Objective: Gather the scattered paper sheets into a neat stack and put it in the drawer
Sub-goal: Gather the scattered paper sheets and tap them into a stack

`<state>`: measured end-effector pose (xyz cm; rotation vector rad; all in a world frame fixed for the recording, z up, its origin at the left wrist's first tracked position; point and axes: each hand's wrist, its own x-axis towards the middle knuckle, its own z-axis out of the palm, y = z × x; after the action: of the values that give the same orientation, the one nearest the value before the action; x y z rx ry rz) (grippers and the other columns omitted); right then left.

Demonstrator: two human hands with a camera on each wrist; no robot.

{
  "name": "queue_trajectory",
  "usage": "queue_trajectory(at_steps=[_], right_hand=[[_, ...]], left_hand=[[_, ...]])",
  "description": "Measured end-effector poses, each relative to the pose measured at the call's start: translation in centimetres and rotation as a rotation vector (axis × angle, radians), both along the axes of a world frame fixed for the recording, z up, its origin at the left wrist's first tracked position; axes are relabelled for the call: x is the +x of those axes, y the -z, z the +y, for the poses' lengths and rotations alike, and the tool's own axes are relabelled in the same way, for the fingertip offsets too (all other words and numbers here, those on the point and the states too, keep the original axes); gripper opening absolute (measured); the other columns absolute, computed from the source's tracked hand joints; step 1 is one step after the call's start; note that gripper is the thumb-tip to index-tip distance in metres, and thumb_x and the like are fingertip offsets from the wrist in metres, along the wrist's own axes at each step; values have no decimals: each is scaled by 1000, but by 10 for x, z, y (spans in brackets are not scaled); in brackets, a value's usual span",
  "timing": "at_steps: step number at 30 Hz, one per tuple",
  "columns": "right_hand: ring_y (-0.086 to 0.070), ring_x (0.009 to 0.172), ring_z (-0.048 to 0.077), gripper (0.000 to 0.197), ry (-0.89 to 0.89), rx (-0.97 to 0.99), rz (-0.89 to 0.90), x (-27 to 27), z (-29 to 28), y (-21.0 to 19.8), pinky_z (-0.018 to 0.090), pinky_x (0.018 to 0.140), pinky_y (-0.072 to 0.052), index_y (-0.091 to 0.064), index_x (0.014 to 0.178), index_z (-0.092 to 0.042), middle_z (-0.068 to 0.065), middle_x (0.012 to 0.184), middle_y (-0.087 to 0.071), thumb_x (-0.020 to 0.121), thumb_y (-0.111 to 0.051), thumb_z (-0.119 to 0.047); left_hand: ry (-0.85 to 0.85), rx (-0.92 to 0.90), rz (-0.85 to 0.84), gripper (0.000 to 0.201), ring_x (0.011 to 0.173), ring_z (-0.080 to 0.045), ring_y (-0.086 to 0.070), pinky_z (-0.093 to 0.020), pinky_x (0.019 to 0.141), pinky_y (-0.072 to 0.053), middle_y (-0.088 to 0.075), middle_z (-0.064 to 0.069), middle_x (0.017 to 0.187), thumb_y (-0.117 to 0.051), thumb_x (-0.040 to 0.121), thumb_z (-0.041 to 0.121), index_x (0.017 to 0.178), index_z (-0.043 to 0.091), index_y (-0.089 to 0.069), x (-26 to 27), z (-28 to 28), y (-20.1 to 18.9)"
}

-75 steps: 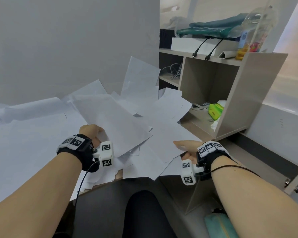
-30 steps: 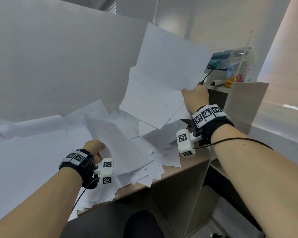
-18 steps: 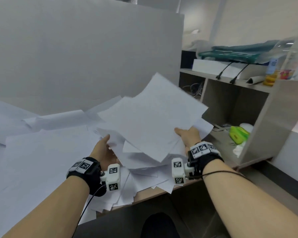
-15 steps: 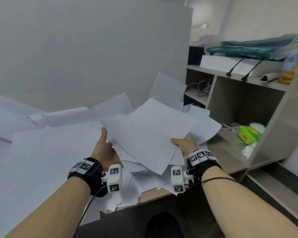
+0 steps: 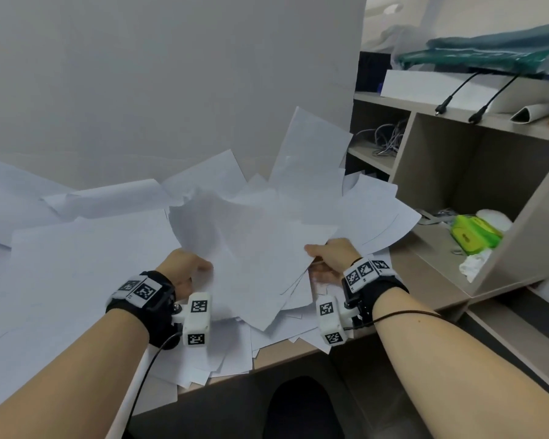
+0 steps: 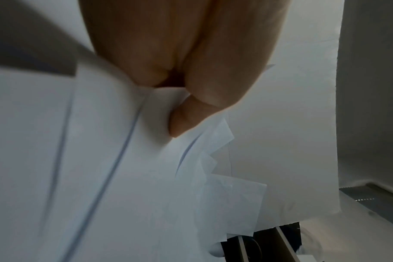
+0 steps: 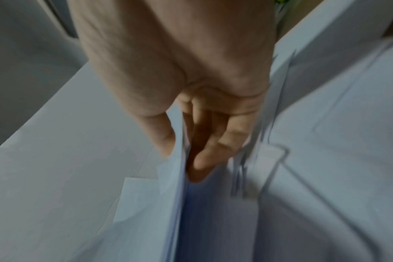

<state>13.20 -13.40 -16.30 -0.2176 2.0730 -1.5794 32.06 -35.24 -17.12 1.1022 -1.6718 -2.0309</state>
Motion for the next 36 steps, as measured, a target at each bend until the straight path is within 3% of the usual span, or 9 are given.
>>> queue_trajectory(at_steps=[5,12,15,18,22,24,27,31,36], right_hand=[[-59,74,28,36,406,116,131,-45,49,-8,33,65,-49,-61,112,7,15,90,-64,80,-62,-10],[-64,101,36,65,544,195,102,-94,96,-5,47,94,-50,-50,118,-10,12,111,-63,66,-70,-44],[-68,87,31,46,539,63,71,-112,91,-2,49,88,-56,-61,95,-16,6,98,-68,59,-76,-41],[-68,82,26,44,514,-78,19,-116,74,-5,38,75,-60,-60,114,-10,7,103,-66,75,-75,-25],[-50,50,21,39,410,-43,-61,-117,57,-1,28,53,-52,-60,108,-5,10,86,-63,77,-74,-23],[-56,54,24,33,429,-32,-53,-117,53,-2,32,46,-54,-59,104,-6,10,78,-62,77,-73,-17],[-64,74,27,26,507,-18,142,-123,45,-2,33,66,-54,-65,98,-4,6,86,-68,74,-67,-15],[-52,60,25,16,544,95,405,-122,24,1,24,56,-39,-54,68,-10,9,73,-60,76,-66,-17],[-58,86,21,19,301,309,254,-128,12,9,24,65,-41,-54,96,-10,4,96,-61,84,-68,-15]], left_hand=[[14,-11,129,27,98,-36,-65,-51,104,-48,-67,-24,110,-52,92,-16,112,0,-61,-1,-6,-5],[-18,-3,242,31,89,-28,-68,-42,87,-54,-71,-14,101,-50,94,-15,115,4,-62,-33,-4,-13],[-39,24,254,33,88,-27,-70,-39,80,-56,-71,-14,105,-52,93,-15,118,4,-62,-50,-8,-13],[-46,42,278,32,85,-25,-72,-35,73,-57,-72,-13,104,-51,93,-16,114,5,-63,-60,-15,-10],[-56,56,299,30,81,-23,-72,-29,64,-61,-72,-12,99,-51,93,-16,111,6,-63,-63,-23,-8],[-67,64,302,31,84,-24,-71,-28,65,-61,-71,-13,101,-51,94,-15,115,5,-61,-63,-28,-6],[-72,66,303,32,86,-25,-70,-31,71,-59,-71,-13,102,-51,94,-15,116,5,-60,-62,-36,-5],[-87,68,295,29,84,-25,-69,-32,70,-58,-70,-13,98,-50,94,-15,109,6,-62,-63,-41,-2],[-104,82,277,31,86,-26,-70,-32,73,-57,-71,-13,100,-52,92,-16,111,6,-63,-65,-45,4]])
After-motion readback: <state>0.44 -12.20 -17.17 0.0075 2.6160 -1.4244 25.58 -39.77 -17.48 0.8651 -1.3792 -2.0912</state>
